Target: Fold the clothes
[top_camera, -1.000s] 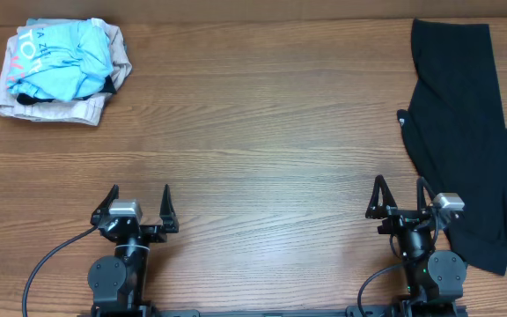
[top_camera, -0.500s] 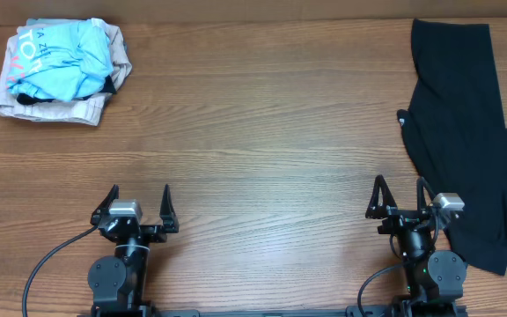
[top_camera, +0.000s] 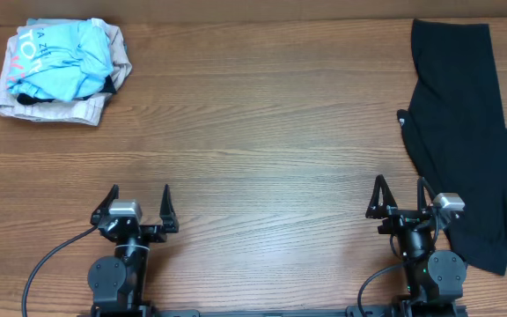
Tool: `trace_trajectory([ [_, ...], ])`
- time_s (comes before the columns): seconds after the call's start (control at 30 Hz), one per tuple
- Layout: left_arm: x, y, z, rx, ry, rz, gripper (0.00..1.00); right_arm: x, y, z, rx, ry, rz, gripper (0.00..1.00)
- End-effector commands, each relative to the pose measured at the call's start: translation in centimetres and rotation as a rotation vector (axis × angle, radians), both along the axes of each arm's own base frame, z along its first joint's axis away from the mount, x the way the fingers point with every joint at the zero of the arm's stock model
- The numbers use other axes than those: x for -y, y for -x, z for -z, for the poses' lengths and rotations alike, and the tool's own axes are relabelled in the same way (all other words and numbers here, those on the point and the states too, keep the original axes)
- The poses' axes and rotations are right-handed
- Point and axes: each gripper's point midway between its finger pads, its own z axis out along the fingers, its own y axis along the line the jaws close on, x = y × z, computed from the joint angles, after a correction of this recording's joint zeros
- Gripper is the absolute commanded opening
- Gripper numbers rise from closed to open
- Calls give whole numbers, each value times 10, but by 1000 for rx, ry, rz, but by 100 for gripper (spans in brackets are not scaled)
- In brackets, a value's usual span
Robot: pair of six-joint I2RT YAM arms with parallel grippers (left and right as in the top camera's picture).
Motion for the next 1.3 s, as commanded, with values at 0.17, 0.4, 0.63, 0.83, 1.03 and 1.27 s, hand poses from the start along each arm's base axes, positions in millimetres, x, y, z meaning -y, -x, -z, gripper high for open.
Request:
trace_trajectory([
  [0.17, 11, 1, -8, 41, 15, 65, 100, 3, 0, -7, 39, -2, 16, 100],
  [0.4, 32, 6, -45, 174, 25, 186, 100, 0, 2, -33, 144, -4, 1, 100],
  [0.63, 24, 14, -79, 176, 25, 135, 100, -1, 8, -64, 216, 11, -8, 100],
  [0.83, 19, 15, -115, 159, -5, 106, 100, -3, 23, -104, 247, 136, -12, 100],
  [1.03, 18, 0, -135, 58, 4, 107, 100, -1, 32, -138, 229, 157, -1, 100],
  [1.27, 18, -25, -170, -75, -14, 114, 100, -2, 21, -171, 104, 159, -11, 100],
])
